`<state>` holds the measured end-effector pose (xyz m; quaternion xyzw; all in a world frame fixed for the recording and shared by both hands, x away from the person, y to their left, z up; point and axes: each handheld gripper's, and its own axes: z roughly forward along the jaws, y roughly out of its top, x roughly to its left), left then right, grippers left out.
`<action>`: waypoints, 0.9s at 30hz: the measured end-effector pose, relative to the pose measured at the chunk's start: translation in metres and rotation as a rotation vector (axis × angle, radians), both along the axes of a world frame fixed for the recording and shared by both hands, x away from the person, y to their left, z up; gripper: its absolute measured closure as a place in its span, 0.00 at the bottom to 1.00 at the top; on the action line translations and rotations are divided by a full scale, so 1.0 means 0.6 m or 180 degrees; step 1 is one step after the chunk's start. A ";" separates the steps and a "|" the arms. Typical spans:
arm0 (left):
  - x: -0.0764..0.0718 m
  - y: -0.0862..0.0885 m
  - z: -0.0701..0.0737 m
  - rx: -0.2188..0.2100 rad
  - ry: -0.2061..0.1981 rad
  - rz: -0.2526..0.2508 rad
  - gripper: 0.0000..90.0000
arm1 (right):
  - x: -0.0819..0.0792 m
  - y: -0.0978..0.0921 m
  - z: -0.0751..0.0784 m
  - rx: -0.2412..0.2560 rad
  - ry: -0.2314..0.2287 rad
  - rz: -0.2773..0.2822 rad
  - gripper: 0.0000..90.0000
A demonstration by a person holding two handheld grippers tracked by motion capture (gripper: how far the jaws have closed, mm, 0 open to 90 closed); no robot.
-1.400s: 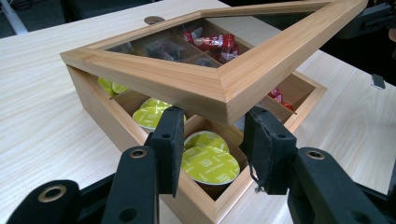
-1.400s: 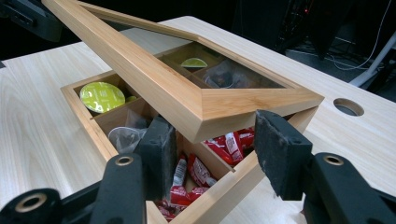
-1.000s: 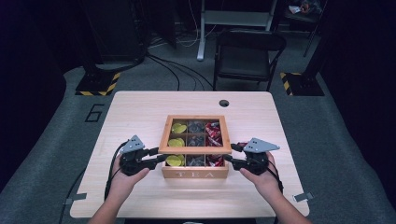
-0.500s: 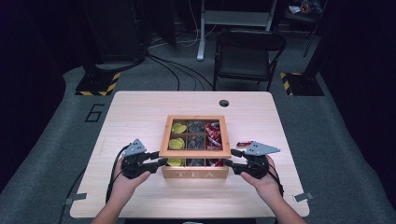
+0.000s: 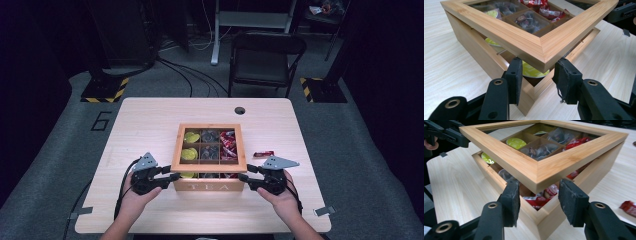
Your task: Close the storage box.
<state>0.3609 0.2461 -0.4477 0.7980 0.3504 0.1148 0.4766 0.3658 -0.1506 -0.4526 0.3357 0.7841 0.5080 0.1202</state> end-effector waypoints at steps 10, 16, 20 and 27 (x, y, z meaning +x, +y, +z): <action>-0.004 -0.001 -0.013 0.0001 0.0006 0.0008 0.65 | -0.004 0.006 -0.012 -0.0043 0.0014 -0.0003 0.57; -0.005 -0.002 -0.018 -0.0002 0.0025 0.0017 0.65 | -0.007 0.003 -0.016 -0.0065 0.0025 -0.0027 0.57; -0.006 -0.002 -0.021 0.0019 0.0041 0.0013 0.65 | -0.009 0.004 -0.020 -0.0090 0.0005 -0.0025 0.57; -0.008 -0.001 -0.024 0.0033 0.0091 0.0012 0.65 | -0.011 0.004 -0.024 -0.0099 0.0025 -0.0019 0.57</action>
